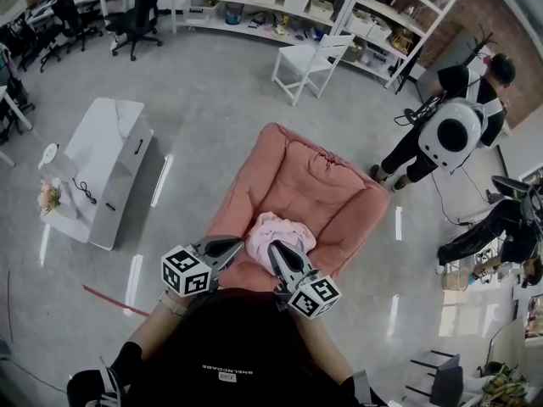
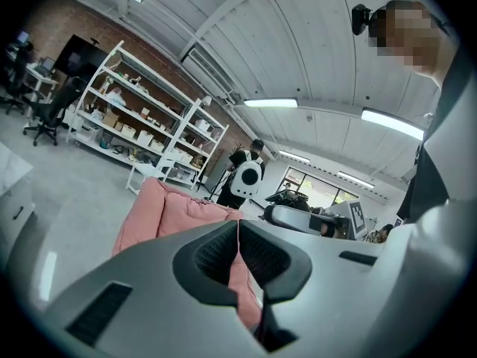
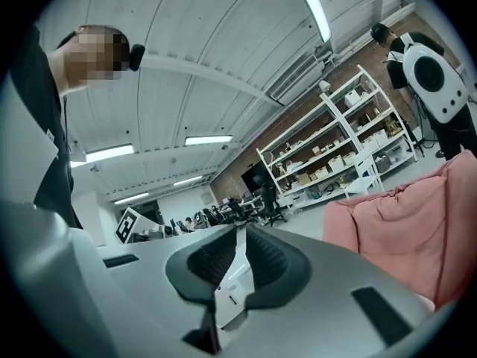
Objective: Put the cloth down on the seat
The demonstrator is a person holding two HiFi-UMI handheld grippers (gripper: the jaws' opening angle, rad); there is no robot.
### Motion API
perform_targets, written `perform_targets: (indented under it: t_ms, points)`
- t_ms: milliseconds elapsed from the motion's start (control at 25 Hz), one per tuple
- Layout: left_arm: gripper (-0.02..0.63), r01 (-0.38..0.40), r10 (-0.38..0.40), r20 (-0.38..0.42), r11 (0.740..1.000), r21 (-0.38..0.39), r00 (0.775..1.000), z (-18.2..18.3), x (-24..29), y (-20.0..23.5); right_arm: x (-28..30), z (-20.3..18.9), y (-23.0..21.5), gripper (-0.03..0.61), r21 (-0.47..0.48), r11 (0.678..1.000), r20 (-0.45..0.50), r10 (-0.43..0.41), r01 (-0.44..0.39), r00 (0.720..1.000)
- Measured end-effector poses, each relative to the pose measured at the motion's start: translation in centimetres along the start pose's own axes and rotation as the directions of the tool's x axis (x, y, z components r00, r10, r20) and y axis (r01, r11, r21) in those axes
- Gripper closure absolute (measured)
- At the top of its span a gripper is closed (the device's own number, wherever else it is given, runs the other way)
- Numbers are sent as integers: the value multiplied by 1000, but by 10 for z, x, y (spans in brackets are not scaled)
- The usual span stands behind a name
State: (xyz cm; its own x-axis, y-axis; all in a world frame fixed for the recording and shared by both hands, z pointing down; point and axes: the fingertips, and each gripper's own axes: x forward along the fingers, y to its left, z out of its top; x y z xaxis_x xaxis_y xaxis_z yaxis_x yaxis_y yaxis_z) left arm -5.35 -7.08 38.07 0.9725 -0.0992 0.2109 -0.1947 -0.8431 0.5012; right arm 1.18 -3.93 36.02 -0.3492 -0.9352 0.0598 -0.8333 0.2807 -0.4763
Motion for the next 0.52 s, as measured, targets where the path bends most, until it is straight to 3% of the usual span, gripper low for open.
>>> perform_targets:
  t_ms: [520]
  points:
    - [594,-15,15,6,1000,3,1000,-5,0,4,3,-8,-5,520,32,999,-6,11,-11,1000]
